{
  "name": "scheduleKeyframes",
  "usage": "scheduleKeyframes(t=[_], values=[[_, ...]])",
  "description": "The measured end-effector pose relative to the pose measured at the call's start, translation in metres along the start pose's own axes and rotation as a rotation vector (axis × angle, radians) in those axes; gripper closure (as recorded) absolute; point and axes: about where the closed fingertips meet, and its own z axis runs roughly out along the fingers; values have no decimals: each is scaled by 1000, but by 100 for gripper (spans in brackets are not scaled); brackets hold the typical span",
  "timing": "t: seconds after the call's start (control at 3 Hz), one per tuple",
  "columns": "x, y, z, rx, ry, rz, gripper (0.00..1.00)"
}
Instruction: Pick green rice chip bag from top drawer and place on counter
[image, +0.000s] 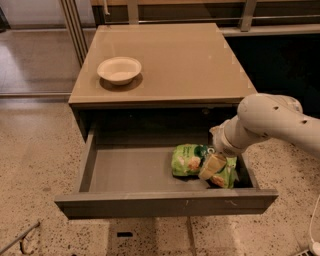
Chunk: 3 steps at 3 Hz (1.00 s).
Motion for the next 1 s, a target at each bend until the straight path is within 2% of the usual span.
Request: scheduleKeyframes(t=[0.67,1.0], values=[[10,1,61,-20,-30,34,8],[14,2,86,-28,-35,36,27]])
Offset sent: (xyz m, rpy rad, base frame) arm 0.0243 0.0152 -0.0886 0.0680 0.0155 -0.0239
